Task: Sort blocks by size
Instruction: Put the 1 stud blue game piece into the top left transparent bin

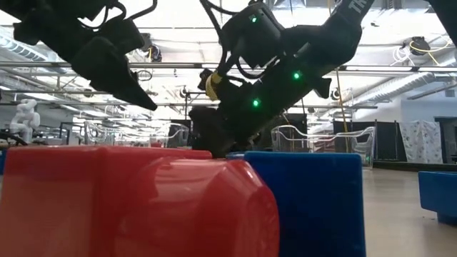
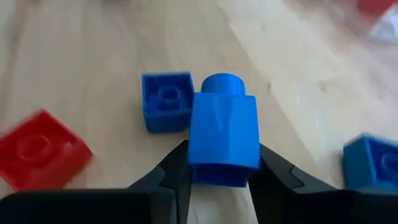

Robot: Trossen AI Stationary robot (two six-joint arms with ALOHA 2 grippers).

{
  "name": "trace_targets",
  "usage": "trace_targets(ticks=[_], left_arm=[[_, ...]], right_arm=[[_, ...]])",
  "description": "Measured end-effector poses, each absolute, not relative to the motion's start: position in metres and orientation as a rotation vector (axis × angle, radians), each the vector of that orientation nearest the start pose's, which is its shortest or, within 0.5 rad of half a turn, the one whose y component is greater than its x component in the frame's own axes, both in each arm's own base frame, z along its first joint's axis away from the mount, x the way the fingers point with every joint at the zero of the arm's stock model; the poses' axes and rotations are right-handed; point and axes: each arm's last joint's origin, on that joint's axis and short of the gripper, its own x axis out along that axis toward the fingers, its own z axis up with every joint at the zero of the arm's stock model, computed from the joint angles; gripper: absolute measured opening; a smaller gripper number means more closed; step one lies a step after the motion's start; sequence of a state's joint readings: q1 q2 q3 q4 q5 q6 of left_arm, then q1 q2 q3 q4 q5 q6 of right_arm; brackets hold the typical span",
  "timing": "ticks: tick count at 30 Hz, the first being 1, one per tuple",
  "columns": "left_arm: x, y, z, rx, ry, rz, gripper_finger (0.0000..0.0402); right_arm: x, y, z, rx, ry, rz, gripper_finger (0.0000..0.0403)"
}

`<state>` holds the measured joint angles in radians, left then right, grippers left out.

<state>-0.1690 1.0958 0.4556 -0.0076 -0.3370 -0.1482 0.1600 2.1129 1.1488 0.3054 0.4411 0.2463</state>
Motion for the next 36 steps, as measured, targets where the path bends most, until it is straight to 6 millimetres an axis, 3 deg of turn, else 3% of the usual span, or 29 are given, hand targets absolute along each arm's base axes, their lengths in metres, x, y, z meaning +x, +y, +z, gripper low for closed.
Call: trace_targets(ticks=[6,12,18,24,29,36], left_arm=[[0.202,-0.031,0.175,0.086,0.612,0.113,0.0251],[0.212,-0.040,0.172,0.219,0.534,0.017,0.0284],[0.223,-0.042,0.157,0.252,0.557,0.005,0.0319],[0.226,-0.043,0.148,0.259,0.588,0.004,0.0323],[0.228,-0.043,0.149,0.257,0.568,0.016,0.0289],[0.228,-0.043,0.150,0.253,0.567,0.005,0.0185]], right_arm=[[0.417,0.058,0.123,-0.072,0.550,-0.298,0.0104],[0.423,0.063,0.133,-0.165,0.535,-0.220,0.0105],[0.428,0.064,0.141,-0.187,0.513,-0.202,0.0108],[0.429,0.068,0.144,-0.218,0.507,-0.184,0.0106],[0.430,0.069,0.145,-0.216,0.496,-0.183,0.0108],[0.430,0.069,0.145,-0.220,0.496,-0.187,0.0114]])
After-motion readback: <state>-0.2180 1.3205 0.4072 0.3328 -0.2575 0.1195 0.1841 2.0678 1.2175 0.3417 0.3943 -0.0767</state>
